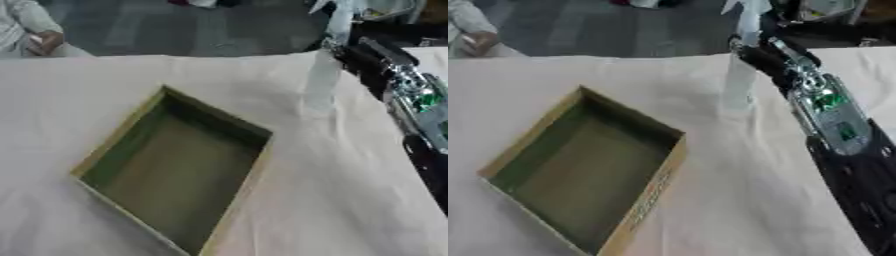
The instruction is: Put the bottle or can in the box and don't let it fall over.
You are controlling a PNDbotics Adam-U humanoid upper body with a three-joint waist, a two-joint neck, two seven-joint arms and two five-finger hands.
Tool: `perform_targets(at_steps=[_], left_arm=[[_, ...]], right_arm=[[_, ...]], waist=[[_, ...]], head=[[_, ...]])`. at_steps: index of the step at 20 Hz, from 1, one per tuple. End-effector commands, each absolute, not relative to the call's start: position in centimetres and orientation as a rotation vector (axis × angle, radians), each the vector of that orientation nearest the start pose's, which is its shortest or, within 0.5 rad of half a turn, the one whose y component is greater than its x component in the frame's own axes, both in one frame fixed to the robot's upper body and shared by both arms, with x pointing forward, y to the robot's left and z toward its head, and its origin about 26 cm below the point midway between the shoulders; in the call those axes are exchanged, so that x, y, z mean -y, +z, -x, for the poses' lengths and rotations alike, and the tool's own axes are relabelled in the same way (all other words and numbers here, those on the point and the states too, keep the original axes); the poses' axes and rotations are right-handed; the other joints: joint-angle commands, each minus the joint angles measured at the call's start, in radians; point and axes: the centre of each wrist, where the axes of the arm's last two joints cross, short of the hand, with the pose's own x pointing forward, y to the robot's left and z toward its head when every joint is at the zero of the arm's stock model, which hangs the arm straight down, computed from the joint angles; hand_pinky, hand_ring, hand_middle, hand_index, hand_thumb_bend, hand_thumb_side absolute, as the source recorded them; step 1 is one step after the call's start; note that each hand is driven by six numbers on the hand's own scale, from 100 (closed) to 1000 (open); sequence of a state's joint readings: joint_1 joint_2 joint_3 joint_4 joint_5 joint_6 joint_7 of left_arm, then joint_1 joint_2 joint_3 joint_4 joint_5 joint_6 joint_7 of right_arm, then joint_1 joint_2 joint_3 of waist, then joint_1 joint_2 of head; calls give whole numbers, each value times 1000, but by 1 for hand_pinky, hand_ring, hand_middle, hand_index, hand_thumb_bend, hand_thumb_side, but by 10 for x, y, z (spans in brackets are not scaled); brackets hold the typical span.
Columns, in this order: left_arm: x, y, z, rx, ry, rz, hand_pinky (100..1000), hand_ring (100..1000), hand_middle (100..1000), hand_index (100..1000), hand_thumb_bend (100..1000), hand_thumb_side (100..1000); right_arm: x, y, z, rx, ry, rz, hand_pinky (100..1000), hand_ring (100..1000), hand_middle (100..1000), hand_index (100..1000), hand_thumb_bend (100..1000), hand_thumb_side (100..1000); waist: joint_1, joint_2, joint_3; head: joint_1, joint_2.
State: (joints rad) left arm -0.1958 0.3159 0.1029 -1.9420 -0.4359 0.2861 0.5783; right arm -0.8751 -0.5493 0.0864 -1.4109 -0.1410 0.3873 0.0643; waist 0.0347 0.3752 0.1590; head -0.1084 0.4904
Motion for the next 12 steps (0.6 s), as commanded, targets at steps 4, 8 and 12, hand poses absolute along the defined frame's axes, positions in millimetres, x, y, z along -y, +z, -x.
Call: perform_targets(at_steps=[4, 8, 12], left_arm=[[-301, 174, -293, 1944, 161, -1171, 954, 428, 455, 675, 100, 551], [-301, 173, -293, 1941, 162, -1168, 956, 425, 453, 674, 100, 551], [-301, 172, -294, 1941, 162, -1162, 957, 422, 451, 672, 100, 550]], right_arm=[[274, 311, -414, 1889, 484, 237, 933, 972, 926, 984, 100, 551], [273, 312, -414, 1897, 493, 241, 929, 955, 900, 973, 100, 536], [275, 308, -416, 1885, 485, 246, 928, 944, 874, 949, 100, 532]], waist=[[2, -10, 7], [1, -6, 8], [1, -2, 10]], head=[[-4, -22], [-3, -25], [-3, -29]])
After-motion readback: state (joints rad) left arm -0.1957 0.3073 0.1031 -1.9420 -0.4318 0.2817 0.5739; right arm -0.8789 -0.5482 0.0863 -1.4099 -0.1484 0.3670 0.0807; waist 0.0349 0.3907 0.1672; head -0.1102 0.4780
